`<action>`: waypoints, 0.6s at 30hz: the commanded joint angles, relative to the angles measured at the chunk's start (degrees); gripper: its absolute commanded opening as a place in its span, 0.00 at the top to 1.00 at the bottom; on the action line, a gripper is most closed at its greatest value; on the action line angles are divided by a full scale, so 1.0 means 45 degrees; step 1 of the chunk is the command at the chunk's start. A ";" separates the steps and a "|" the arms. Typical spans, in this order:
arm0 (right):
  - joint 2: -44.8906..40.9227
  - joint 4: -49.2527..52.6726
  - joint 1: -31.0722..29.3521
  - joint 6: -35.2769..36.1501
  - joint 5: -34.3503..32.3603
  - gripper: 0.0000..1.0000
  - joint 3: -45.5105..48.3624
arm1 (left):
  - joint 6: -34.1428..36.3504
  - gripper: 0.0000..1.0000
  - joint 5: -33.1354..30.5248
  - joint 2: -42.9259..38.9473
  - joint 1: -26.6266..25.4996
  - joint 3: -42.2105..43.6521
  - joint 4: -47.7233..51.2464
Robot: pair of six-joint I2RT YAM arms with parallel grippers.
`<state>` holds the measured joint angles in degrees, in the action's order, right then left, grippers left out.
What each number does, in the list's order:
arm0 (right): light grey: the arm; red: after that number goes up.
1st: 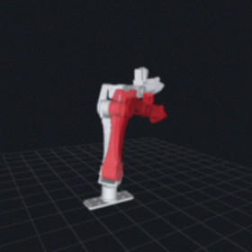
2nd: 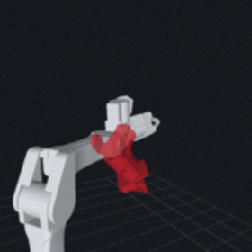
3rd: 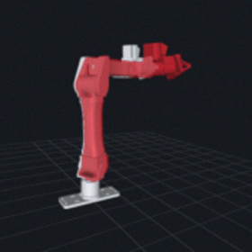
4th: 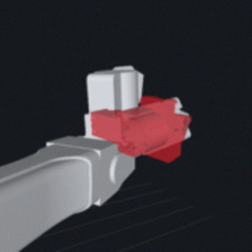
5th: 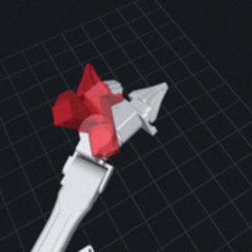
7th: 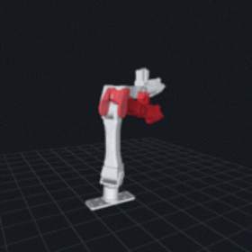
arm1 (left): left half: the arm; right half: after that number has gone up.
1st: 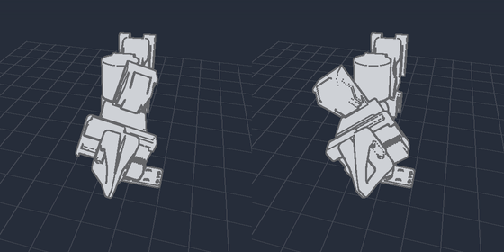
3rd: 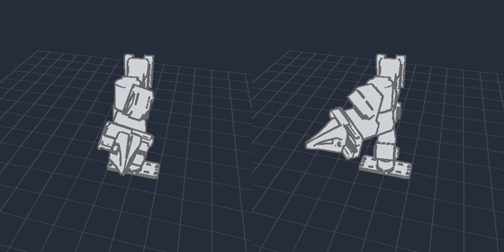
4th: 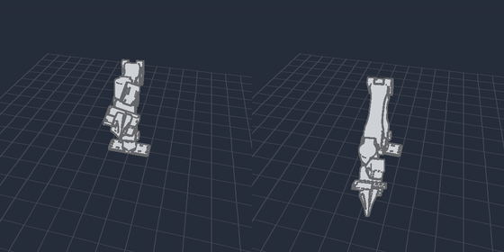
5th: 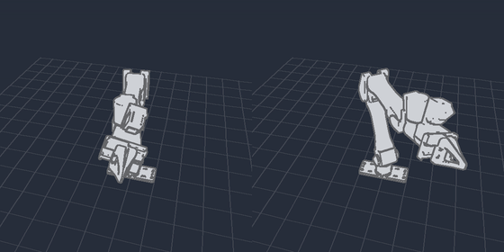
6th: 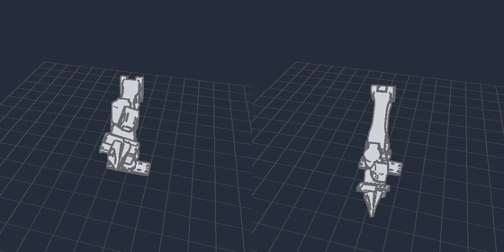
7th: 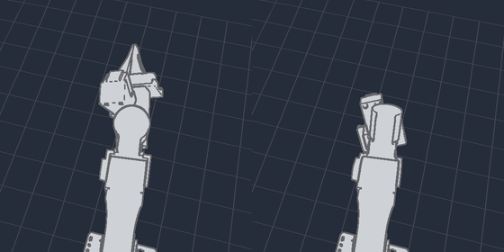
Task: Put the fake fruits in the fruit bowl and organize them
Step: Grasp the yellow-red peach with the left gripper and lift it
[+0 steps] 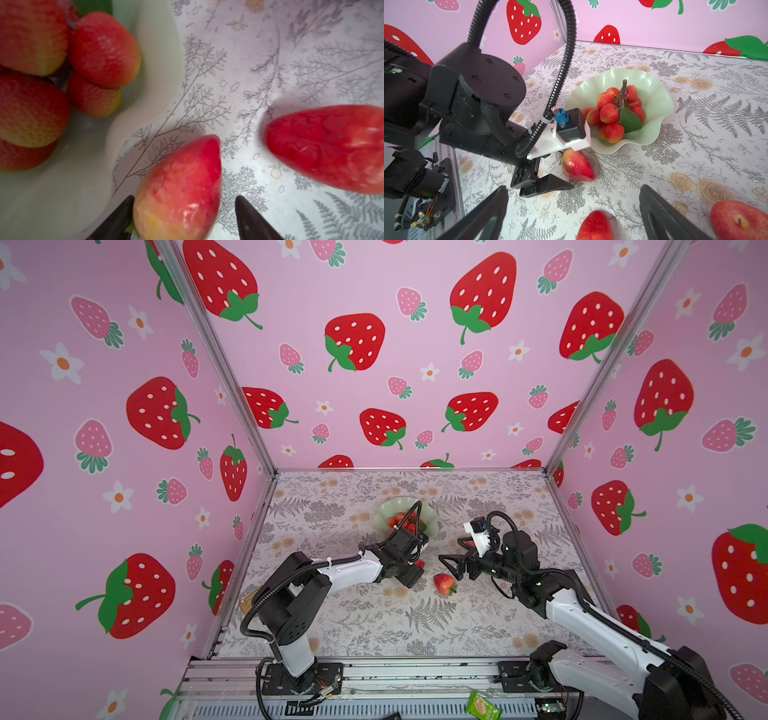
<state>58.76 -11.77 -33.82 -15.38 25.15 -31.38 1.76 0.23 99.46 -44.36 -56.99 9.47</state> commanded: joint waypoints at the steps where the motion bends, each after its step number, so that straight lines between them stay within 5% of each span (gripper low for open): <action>1: -0.0033 -0.0255 0.0055 -0.0040 0.0193 0.01 -0.0033 | 0.0193 0.36 0.0106 -0.0257 -0.0229 -0.0032 -0.0199; 10: -0.0016 -0.0291 0.0055 -0.0115 -0.0055 0.01 -0.0010 | 0.0302 0.61 0.0389 -0.1059 -0.0245 0.0653 -0.0576; 18: 0.0035 0.0492 0.0073 -0.0388 -0.1169 0.01 0.0199 | 0.0190 0.65 0.0870 -0.3743 -0.0022 0.0934 0.0125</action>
<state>58.92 -11.44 -33.76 -16.43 22.24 -31.35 1.96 2.92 86.96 -45.19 -52.62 8.62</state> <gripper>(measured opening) 0.994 0.472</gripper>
